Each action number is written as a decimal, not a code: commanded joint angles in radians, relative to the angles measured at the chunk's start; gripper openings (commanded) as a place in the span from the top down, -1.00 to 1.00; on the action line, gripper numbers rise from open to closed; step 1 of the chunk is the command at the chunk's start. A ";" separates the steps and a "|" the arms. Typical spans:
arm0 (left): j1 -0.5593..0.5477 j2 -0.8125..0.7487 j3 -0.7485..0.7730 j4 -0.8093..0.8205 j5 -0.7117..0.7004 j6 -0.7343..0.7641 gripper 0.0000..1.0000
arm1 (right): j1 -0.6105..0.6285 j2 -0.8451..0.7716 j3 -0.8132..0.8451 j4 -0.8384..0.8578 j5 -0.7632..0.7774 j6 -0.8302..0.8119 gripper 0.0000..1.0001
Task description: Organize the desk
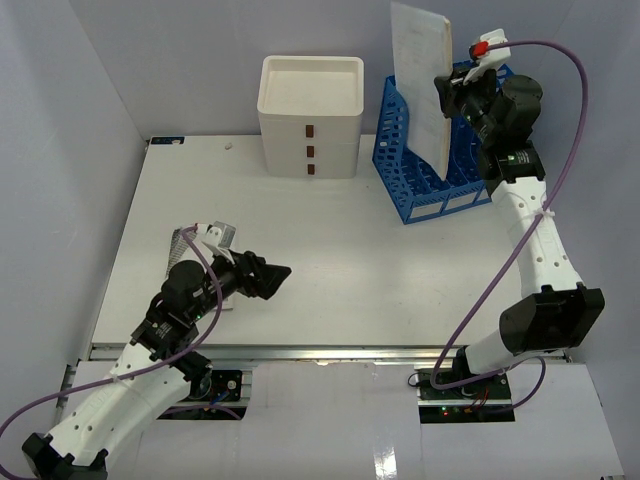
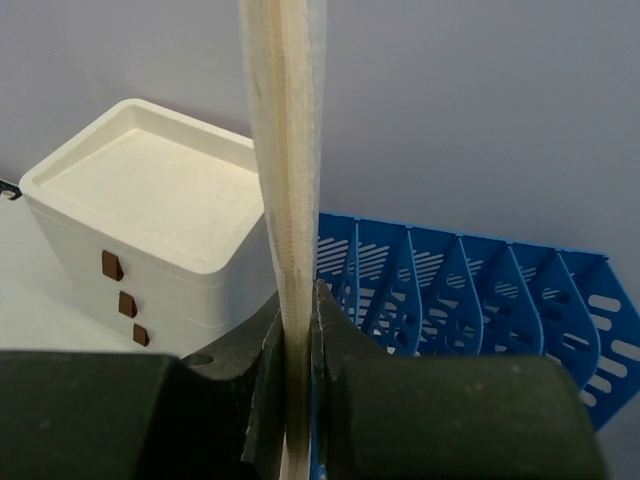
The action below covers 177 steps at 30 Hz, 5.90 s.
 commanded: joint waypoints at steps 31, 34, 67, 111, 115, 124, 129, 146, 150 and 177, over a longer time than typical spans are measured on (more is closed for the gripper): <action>0.001 0.017 -0.020 0.032 -0.007 -0.061 -0.96 | 0.001 0.168 0.010 -0.198 -0.014 -0.042 -0.40; 0.002 0.017 -0.024 0.033 -0.007 -0.061 -0.96 | 0.001 0.210 0.069 -0.265 0.027 -0.051 -0.40; 0.002 -0.016 0.002 0.005 -0.013 -0.089 -0.96 | 0.003 0.067 -0.180 0.409 -0.135 0.027 0.85; 0.004 0.218 0.157 -0.250 -0.363 -0.091 -0.96 | -0.044 -0.032 -0.462 0.401 -0.340 -0.159 -0.82; 0.033 0.411 0.287 -0.364 -0.412 -0.059 -0.96 | -0.052 -0.176 -0.526 0.286 -0.341 -0.218 -0.80; 0.471 0.764 0.453 -0.372 -0.166 0.136 -0.96 | -0.124 -0.287 -0.573 -0.039 -0.821 -0.167 -0.80; 0.535 0.979 0.577 -0.409 -0.081 0.218 -0.96 | -0.105 -0.356 -0.709 -0.085 -0.870 -0.193 -0.81; 0.467 1.250 0.662 -0.436 -0.259 0.298 -0.80 | -0.105 -0.457 -1.053 0.203 -0.946 -0.074 -0.80; 0.453 1.245 0.670 -0.432 -0.305 0.281 -0.84 | -0.105 -0.474 -1.095 0.237 -0.963 -0.070 -0.80; 0.930 1.243 0.567 -0.230 0.052 0.241 -0.78 | -0.114 -0.527 -1.110 0.238 -1.009 -0.102 -0.80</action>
